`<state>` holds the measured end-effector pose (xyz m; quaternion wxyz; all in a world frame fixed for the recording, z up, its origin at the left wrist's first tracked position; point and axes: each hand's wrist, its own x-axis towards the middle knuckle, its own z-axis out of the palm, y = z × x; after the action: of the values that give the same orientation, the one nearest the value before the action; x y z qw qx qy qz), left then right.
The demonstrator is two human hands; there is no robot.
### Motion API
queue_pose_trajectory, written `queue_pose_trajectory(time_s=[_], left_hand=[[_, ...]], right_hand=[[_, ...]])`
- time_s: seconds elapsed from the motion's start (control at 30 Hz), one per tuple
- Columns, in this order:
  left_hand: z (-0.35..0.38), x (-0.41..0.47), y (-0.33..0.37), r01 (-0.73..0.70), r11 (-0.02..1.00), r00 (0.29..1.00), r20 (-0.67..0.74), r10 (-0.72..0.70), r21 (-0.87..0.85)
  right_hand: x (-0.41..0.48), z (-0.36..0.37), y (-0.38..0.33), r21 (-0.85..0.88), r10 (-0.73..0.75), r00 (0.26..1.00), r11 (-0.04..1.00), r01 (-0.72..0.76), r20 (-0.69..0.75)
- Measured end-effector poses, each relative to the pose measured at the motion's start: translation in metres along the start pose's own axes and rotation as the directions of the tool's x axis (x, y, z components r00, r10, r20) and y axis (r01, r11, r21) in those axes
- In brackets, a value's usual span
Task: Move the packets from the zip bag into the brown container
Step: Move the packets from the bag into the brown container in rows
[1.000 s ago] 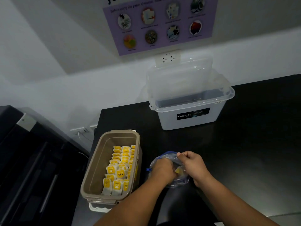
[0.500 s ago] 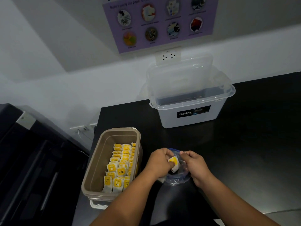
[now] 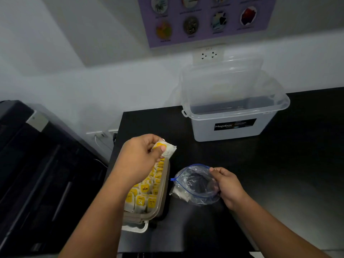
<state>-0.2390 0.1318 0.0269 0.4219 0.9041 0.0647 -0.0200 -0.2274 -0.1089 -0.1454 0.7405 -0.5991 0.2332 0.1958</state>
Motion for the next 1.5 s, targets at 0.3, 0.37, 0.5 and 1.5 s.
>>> queue_pose_trajectory(time_s=[0.3, 0.37, 0.5, 1.5], left_hand=[[-0.012, 0.007, -0.064, 0.051, 0.958, 0.985, 0.143, -0.095, 0.284], [-0.006, 0.01, -0.077, 0.013, 0.946, 0.969, 0.23, -0.093, 0.325], [0.004, 0.015, -0.092, -0.071, 0.892, 0.908, 0.398, -0.127, 0.447], [0.037, 0.024, -0.113, -0.236, 0.701, 0.871, 0.466, -0.154, 0.673]], right_hand=[[0.009, 0.013, -0.01, -0.021, 0.001, 1.0, 1.0, -0.001, 0.009], [0.011, 0.015, -0.014, -0.025, -0.003, 1.0, 1.0, 0.003, 0.011], [0.015, 0.018, -0.019, -0.043, 0.01, 1.0, 0.999, -0.009, 0.021], [0.02, 0.007, -0.014, 0.027, 0.083, 0.993, 0.996, -0.086, 0.078]])
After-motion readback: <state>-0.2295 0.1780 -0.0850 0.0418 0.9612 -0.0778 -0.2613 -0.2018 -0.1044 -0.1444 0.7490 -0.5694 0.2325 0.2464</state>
